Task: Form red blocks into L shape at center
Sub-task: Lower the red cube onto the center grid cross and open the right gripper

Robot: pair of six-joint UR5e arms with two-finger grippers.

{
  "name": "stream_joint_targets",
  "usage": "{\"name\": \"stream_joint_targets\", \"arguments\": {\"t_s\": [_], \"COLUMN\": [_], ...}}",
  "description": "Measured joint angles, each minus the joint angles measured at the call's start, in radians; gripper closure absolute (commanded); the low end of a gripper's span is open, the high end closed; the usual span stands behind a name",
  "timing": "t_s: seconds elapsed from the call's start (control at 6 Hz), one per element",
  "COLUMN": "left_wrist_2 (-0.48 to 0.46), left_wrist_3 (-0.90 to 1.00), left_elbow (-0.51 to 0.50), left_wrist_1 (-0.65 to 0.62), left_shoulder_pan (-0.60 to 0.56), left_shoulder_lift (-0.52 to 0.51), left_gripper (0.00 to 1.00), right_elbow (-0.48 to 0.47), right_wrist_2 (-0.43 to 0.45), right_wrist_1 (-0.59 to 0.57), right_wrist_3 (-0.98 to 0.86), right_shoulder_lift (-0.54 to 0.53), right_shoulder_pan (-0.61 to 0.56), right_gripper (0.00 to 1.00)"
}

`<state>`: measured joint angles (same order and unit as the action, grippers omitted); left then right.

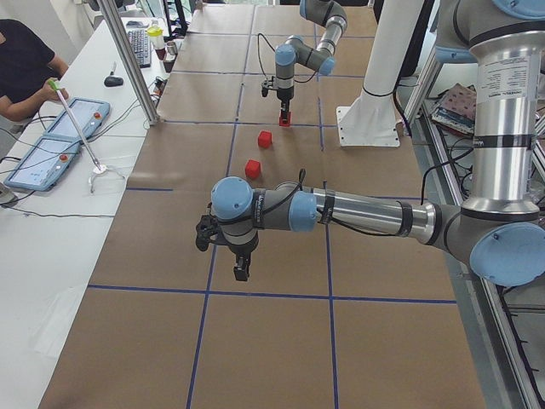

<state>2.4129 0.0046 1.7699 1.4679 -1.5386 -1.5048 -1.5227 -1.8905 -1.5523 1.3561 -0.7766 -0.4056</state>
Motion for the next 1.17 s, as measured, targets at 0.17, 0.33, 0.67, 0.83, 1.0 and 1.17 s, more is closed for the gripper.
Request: {"name": "stream_joint_targets", "arguments": {"t_s": [0.17, 0.33, 0.67, 0.83, 1.0, 1.17], "left_wrist_2": [0.0, 0.0, 0.0, 0.0, 0.0, 0.0], "left_wrist_3": [0.0, 0.0, 0.0, 0.0, 0.0, 0.0], "left_elbow": [0.002, 0.004, 0.005, 0.005, 0.006, 0.006], "left_wrist_1": [0.0, 0.0, -0.001, -0.001, -0.001, 0.0], "left_shoulder_pan": [0.0, 0.0, 0.0, 0.0, -0.001, -0.001], "left_shoulder_lift": [0.0, 0.0, 0.0, 0.001, 0.001, 0.001], "left_gripper": [0.0, 0.0, 0.0, 0.0, 0.0, 0.0], "right_elbow": [0.0, 0.0, 0.0, 0.0, 0.001, 0.001], "right_wrist_2": [0.006, 0.01, 0.014, 0.014, 0.014, 0.014], "right_wrist_1": [0.0, 0.0, -0.001, -0.001, -0.002, -0.001], "right_wrist_3": [-0.002, -0.004, -0.01, -0.01, -0.011, -0.012], "right_shoulder_lift": [-0.001, -0.001, -0.001, -0.001, -0.001, -0.001], "right_shoulder_pan": [0.004, 0.007, 0.009, 0.01, 0.01, 0.011], "right_gripper": [0.96, 0.72, 0.47, 0.44, 0.23, 0.11]}}
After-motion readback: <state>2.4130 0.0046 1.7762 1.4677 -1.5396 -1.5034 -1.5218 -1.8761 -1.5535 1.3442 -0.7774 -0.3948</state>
